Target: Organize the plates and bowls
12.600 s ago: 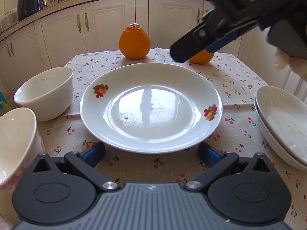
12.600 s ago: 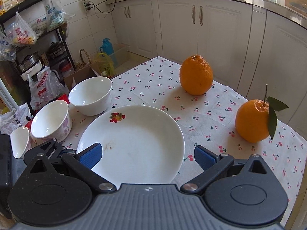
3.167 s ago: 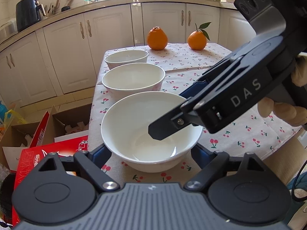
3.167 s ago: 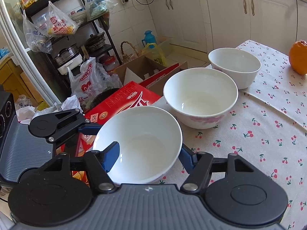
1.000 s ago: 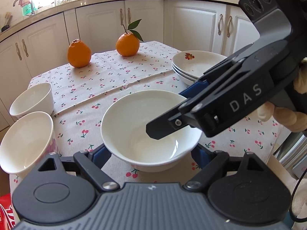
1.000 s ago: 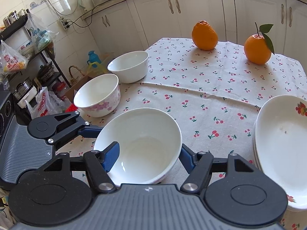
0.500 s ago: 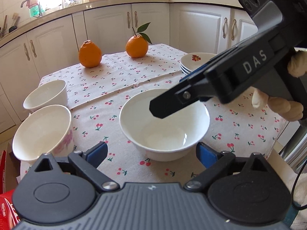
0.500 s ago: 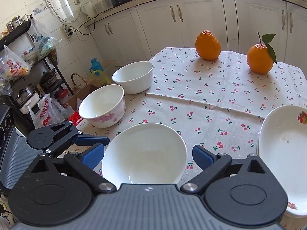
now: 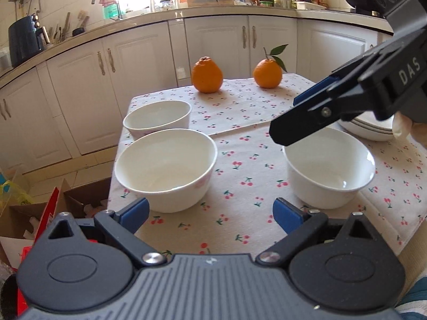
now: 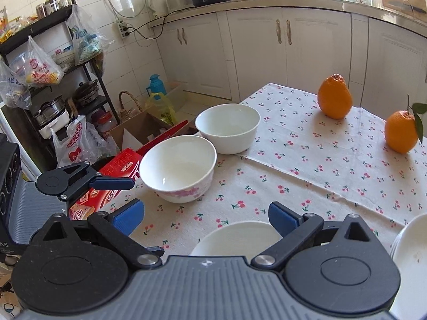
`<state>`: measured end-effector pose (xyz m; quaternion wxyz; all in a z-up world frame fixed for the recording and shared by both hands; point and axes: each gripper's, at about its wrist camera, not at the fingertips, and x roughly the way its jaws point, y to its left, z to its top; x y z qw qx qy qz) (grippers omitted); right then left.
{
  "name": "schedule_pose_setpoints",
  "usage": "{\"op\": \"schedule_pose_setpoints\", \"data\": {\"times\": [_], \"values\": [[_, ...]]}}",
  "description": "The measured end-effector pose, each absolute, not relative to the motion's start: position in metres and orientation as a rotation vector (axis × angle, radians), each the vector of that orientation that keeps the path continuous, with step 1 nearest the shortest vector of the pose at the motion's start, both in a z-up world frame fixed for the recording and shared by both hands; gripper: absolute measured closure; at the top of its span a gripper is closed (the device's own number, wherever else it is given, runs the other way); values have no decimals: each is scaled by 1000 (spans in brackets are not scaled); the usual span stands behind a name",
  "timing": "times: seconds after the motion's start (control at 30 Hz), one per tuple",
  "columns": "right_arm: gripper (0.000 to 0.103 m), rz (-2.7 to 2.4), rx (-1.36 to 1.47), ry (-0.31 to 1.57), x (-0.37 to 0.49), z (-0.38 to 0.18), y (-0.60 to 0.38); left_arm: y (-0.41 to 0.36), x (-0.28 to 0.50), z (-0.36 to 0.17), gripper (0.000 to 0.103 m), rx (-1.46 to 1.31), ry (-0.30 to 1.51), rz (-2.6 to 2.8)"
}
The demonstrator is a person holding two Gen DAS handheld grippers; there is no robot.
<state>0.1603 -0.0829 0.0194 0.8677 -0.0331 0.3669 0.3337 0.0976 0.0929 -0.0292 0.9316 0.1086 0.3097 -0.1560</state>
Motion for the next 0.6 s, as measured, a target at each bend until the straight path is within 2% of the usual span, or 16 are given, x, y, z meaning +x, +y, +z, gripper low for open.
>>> {"op": "schedule_pose_setpoints", "data": {"times": [0.43,0.6], "values": [[3,772,-134,836,206,13,-20,121,131,-42,4,171,631,-279],[6,767,-119,884,229,3,-7,121,139,-44,4,178,618,-291]]}}
